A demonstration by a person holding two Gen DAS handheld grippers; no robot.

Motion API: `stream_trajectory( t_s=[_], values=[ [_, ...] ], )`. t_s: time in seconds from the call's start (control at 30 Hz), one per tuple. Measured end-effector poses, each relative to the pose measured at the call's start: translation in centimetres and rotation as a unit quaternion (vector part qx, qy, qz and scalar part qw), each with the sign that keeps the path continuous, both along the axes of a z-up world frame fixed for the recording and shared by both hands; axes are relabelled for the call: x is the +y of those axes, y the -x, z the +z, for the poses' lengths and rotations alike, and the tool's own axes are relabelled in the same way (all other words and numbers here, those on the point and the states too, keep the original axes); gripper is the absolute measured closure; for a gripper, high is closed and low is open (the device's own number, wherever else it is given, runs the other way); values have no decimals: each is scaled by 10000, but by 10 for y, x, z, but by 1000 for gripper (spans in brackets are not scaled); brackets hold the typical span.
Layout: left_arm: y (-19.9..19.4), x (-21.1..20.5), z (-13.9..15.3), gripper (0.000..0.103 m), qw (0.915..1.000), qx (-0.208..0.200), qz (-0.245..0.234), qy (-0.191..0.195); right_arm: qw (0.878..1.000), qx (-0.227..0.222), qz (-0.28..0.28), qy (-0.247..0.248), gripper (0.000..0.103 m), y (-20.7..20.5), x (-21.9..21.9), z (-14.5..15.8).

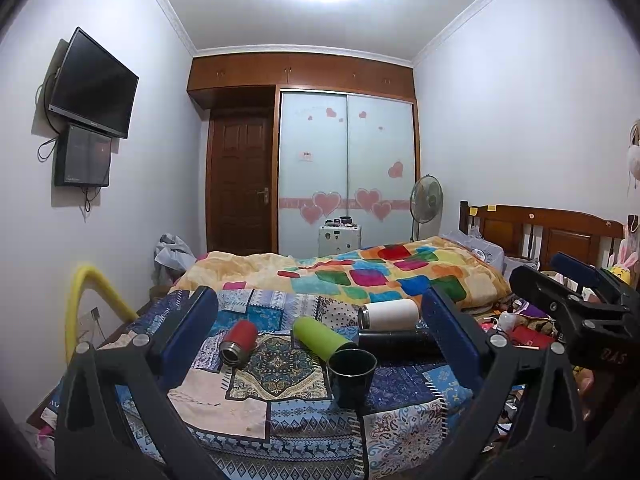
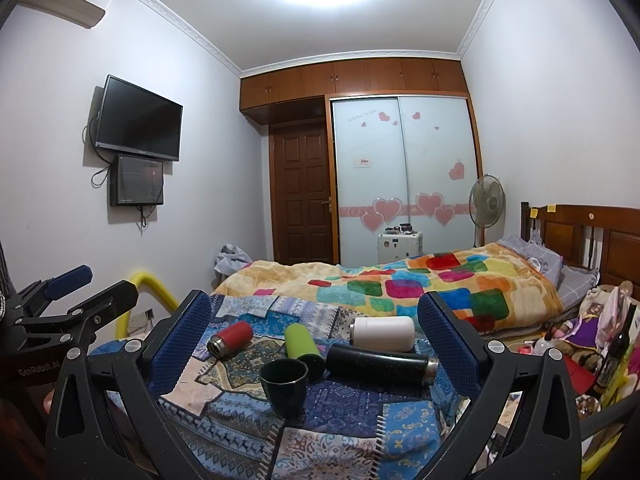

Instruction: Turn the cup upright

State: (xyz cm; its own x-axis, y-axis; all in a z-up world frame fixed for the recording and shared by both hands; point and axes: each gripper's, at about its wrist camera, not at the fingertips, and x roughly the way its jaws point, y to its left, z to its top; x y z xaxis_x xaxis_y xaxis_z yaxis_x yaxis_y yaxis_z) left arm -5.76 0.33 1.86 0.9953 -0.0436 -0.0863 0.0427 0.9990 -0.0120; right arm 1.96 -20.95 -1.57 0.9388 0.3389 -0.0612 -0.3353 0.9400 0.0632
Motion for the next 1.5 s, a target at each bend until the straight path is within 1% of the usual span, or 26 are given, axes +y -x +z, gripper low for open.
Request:
stream_trajectory(
  t_s=[0.77,1.2,1.33,1.5],
  values=[
    [0,-4,-2,0,10000,25,-3,0,10000,-2,-11,-3,0,0,-2,1],
    [-2,-5,-3,0,9999,39,-162,28,10000,23,-8,-10,0,0,-2,1],
    [-2,-5,-3,0,9999,38,-126,3,10000,28,-6,12,0,0,-2,0],
    [-3,-1,-3,0,9999,75,-133,79,10000,58,-3,15,0,-1,-2,0]
  ],
)
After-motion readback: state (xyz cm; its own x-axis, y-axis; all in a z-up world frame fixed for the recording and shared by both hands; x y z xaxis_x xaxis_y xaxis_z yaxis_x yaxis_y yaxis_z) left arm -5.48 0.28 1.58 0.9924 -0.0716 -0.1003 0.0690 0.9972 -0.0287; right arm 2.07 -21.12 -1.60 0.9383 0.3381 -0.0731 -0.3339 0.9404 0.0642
